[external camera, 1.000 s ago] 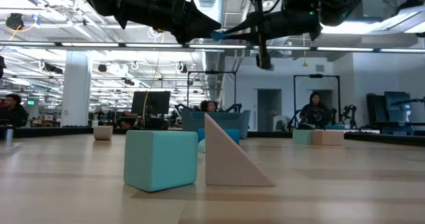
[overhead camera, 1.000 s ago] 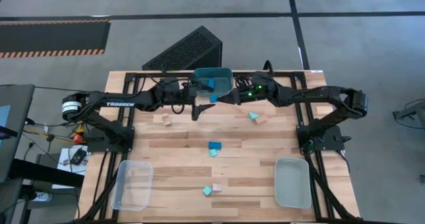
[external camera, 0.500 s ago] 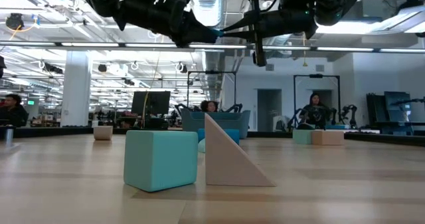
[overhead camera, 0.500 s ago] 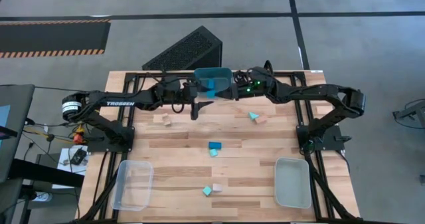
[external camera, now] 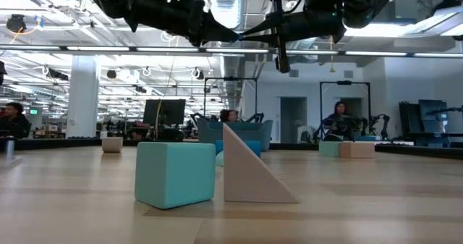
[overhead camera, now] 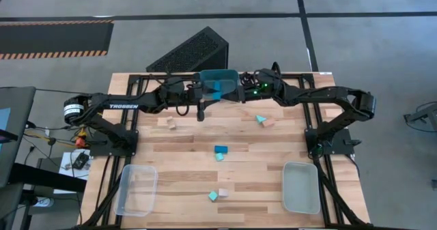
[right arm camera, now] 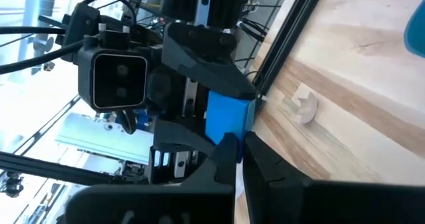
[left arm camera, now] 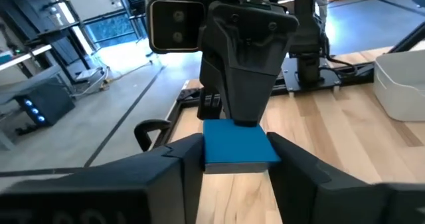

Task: Sort & place blocks by color
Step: Put the top blue block into the blue bin

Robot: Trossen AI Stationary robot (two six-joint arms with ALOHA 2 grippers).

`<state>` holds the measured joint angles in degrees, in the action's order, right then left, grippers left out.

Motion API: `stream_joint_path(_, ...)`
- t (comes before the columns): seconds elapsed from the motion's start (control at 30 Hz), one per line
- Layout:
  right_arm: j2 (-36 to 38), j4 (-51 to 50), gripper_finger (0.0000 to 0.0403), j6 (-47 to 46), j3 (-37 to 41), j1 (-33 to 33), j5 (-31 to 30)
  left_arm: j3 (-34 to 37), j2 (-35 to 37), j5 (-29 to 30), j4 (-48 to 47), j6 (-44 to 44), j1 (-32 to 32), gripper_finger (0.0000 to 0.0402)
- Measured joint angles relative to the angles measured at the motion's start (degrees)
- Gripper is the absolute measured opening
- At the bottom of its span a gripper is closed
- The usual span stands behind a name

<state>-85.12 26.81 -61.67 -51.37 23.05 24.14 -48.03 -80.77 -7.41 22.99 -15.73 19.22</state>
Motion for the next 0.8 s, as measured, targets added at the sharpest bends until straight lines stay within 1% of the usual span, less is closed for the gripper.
stream_joint_path(0.07,0.00,0.17,0.0020,0.00,0.00,0.02,-0.05,0.00,0.00,0.85,0.20,0.62,0.19,0.0109)
stream_joint_path(0.2,0.00,0.10,0.0030,0.34,0.00,1.17,-0.43,0.00,0.01,2.94,0.00,2.64,1.31,0.0109)
stream_joint_path(0.27,0.01,-1.19,0.0044,2.48,0.00,2.63,-0.46,0.10,0.02,6.82,-0.55,3.14,2.79,0.0116)
stream_joint_path(0.33,0.11,-5.23,0.0059,4.99,0.00,4.17,-2.59,0.32,-1.15,11.29,-0.17,3.36,4.97,0.0128)
stream_joint_path(0.37,0.11,-7.74,0.0065,5.18,0.00,4.87,-3.92,0.24,-2.27,12.33,-0.07,4.31,6.60,0.0131)
stream_joint_path(0.43,0.07,-11.30,0.0076,5.36,0.02,6.00,-5.56,0.36,-5.60,11.31,-0.37,8.11,10.28,0.0133)
stream_joint_path(0.5,0.09,-13.88,0.0083,6.39,0.00,6.51,-6.34,-0.39,-10.43,7.74,-0.34,12.44,13.75,0.0127)
stream_joint_path(0.6,0.09,-16.79,0.0087,7.51,0.00,5.71,-6.20,-3.13,-16.49,4.87,-3.06,17.70,16.66,0.0115)
stream_joint_path(0.7,0.56,-17.96,0.0087,7.98,0.00,4.49,-6.25,-7.96,-20.09,5.20,-10.00,17.53,16.94,0.0113)
stream_joint_path(0.8,0.58,-18.31,0.0087,8.17,0.00,3.32,-7.56,-13.82,-23.07,8.43,-18.29,13.48,16.36,0.0125)
